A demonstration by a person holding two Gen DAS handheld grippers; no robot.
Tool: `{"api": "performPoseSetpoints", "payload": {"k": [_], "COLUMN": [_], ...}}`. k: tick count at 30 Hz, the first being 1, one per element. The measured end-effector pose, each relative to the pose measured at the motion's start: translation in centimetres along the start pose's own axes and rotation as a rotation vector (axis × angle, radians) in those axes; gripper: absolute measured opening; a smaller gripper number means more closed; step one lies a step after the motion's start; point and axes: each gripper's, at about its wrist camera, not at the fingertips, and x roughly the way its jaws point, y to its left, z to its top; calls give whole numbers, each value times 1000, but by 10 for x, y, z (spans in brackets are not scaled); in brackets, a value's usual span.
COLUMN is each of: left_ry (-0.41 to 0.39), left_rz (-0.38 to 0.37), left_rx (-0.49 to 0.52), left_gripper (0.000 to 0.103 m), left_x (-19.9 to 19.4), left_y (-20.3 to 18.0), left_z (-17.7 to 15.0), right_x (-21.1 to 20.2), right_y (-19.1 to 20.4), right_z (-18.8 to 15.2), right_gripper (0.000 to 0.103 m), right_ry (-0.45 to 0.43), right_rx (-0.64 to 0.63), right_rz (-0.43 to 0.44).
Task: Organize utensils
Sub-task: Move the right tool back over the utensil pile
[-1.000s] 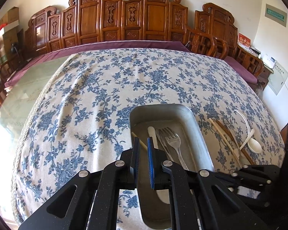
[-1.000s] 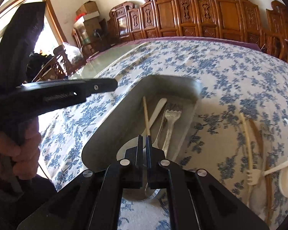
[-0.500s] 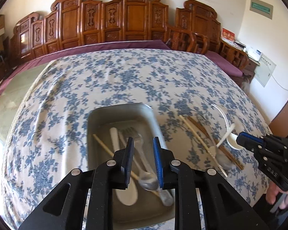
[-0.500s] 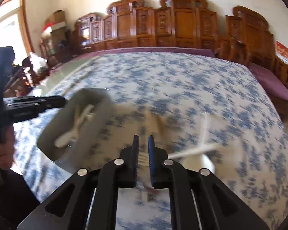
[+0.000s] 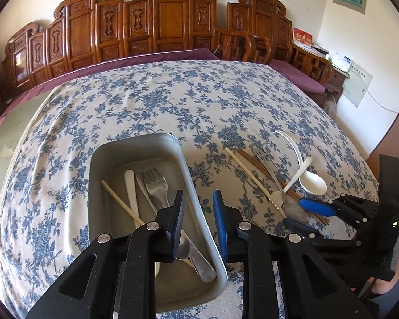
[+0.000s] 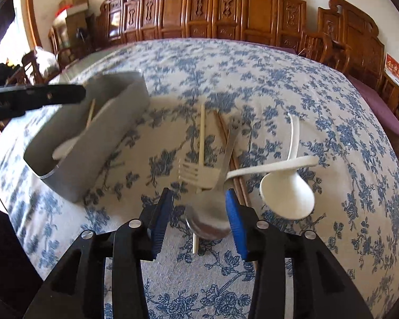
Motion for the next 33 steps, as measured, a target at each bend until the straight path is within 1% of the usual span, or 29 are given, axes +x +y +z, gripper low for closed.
{"api": "performPoseSetpoints", "payload": {"k": [3,7,9,10,11,14,16,22,27,33], "left_ry": [3,3,5,6,8,10,14,20,23,28], "left_rz": [-2,-6,-8,-8,-10,-15,-18,-23,-27,-26], "left_rx": [4,6,11,13,15,24,32,50,61,73], "left_gripper": [20,20,20,20,20,20,20,20,20,20], "left_x": [1,0,0,0,1,1,3,7,8,10], "left_y": [-2,-4,-6,-7,-9,-14,-18,-28,-35,-38], "left_z": [-2,-2,-3,-3,-3,-4,-5,-6,-6,-7], "right_x": [5,6,5,6,5,0,-4,-17,-23,-25], "right_y": [3,-5,-11,-14,-16,-22,-24,-32,-46,-63], "right_z": [-2,-3,-3,-3,-3,-2,-1,-1,-2,-5], "right_gripper": [45,45,34,25,20,10,7,2,2,2], "right_ry": [14,18,16,18,15,-7,-25,-67,-86,-81], "right_rx": [-28,-3,20,35,43,60,59,49,78,118], "right_rz": [-25,-18,11,26,32,57,62,36,24,-3]}}
